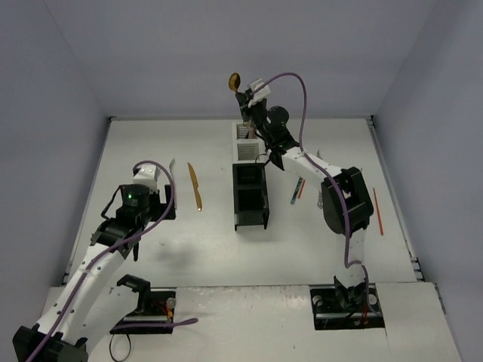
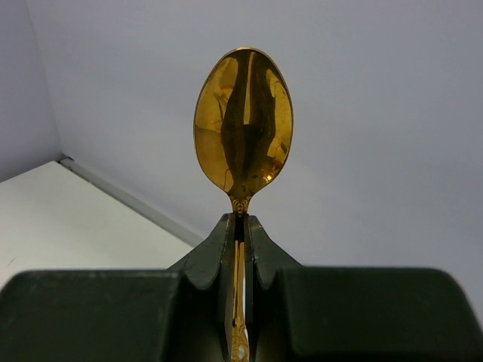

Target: Sort the eating utensils into containers

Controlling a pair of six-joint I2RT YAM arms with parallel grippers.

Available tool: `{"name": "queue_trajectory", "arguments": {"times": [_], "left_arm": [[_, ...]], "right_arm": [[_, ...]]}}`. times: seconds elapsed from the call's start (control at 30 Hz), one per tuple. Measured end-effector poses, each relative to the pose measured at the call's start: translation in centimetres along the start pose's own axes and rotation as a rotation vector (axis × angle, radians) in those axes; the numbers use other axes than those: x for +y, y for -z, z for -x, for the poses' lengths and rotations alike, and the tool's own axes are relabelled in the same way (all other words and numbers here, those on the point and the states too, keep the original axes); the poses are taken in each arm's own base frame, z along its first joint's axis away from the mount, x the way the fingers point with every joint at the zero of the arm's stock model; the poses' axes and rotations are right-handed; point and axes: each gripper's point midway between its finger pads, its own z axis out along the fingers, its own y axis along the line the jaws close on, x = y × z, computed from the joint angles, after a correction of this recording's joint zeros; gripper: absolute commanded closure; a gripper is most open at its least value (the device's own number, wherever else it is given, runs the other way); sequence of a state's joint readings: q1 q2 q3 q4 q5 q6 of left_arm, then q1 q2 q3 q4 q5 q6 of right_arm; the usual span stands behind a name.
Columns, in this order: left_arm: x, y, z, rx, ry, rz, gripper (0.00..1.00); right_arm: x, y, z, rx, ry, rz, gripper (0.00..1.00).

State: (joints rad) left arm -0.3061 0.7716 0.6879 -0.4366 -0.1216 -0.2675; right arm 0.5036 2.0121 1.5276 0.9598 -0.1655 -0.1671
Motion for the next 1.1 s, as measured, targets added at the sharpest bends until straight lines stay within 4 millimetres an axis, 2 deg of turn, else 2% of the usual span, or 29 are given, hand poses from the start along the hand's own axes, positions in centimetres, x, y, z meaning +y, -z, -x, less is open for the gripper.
{"name": "queue_trajectory", "arguments": {"times": [0.1,0.27,0.43,0.5,0.63,0.87,0.97,1.1], "left_arm": [[0.1,-0.1,-0.2,0.002,-0.006,0.004,0.1],[0.1,-0.1,0.1,-0.018,-0.008,0.005,0.1],[0.2,0.3,0.7,-0.052,-0.012,-0.001,0.1],[0.1,0.4,0.8,-0.061,-0.015,-0.005,0.1],[0.0,0.4,0.7,-0.062,-0.02,-0.005,0.1],[-0.1,0.4,0.8,-0.069,-0.022,-0.01,0.1],[-0.1,0.6,1.0,-0.076,-0.022,-0.013,0.1],[-0.3,0.9,1.2,-0.09,-0.023,-0.021,0.1]], "right_arm": [[-0.4,-0.9,-0.9,-0.036,0.018,-0.004,0.95],[-0.9,-1.8,-3.6,-0.066,0.032,-0.001,0.94],[-0.9,-1.9,-7.1,-0.043,0.027,0.008,0.9],[-0.8,-1.9,-7.9,-0.033,0.021,0.01,0.9],[-0.3,-1.3,-8.7,-0.028,0.007,0.021,0.88],[1.4,1.0,-12.0,0.049,-0.012,0.056,0.86],[1.9,1.8,-12.5,0.07,-0.013,0.063,0.78],[2.1,2.6,-11.4,0.07,-0.006,0.068,0.66]]}}
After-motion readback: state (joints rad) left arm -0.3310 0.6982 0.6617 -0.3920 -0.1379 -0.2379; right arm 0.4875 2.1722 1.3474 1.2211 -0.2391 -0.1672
